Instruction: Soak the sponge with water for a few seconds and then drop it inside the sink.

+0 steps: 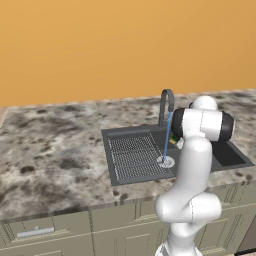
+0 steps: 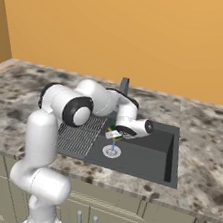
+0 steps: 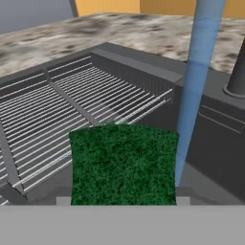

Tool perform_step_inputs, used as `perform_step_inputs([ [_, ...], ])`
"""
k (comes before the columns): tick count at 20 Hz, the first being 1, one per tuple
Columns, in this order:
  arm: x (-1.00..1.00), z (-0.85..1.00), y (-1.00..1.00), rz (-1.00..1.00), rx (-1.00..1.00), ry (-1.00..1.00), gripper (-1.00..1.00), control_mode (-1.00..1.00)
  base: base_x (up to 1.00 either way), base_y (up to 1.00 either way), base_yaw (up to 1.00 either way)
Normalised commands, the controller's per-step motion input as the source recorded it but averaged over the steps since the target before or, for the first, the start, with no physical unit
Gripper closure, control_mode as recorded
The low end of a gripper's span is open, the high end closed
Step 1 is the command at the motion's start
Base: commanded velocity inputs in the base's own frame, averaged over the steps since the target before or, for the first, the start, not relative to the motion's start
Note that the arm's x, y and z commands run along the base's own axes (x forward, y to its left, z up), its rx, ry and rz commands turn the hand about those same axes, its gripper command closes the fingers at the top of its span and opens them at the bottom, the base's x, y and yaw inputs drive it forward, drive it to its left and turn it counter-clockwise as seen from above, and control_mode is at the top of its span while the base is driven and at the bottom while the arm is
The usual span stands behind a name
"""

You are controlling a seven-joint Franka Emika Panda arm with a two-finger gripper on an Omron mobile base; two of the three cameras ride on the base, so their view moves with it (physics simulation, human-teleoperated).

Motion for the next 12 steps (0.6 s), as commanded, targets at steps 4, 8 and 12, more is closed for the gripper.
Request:
perform_step_inputs([
  [4,0.16,-0.20,-0.09,0.00,0.01,-0.06,1.00,-1.00,0.00,0.00,0.00],
  [8,0.14,-0.11,-0.08,0.00,0.02,-0.04,1.00,-1.00,0.00,0.00,0.00],
  [12,0.10,-0.03,-0.01,0.00,0.01,-0.02,1.00,-1.00,0.00,0.00,0.00],
])
